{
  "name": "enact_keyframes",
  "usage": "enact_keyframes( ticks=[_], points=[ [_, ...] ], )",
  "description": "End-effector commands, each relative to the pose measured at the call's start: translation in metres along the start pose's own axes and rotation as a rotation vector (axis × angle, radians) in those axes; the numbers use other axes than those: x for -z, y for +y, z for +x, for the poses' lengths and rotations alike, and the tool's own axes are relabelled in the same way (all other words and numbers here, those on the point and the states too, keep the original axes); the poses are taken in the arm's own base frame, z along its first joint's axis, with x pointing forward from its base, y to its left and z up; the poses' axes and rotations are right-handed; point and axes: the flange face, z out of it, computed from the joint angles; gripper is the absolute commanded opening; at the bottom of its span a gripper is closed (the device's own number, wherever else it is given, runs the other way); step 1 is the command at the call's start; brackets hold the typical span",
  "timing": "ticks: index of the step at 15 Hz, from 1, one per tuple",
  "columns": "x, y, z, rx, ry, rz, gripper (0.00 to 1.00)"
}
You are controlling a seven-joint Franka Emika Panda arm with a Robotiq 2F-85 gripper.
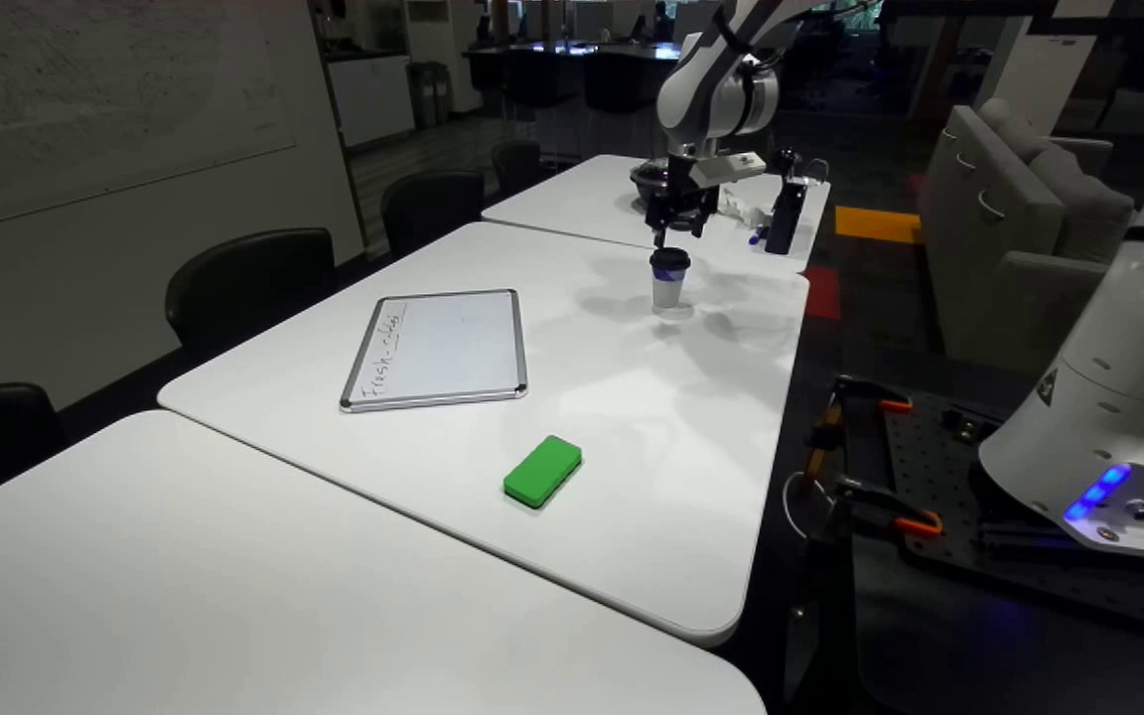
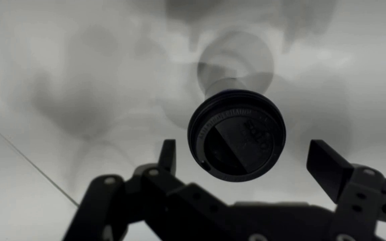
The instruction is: Remove the black lid from the white and blue coffee cup
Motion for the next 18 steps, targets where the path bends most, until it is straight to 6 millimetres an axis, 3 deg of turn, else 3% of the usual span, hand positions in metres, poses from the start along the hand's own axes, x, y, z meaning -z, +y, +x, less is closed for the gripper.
enact_keyframes(
  ticks=[1,15,18],
  points=[
    [-0.008,-0.002,0.007,-0.021,0.009,-0.014,1.00],
    [-0.034,-0.007,0.023,-0.014,-0.008,-0.022,1.00],
    [-0.037,-0.007,0.025,-0.010,-0.010,-0.023,0.83]
  ],
)
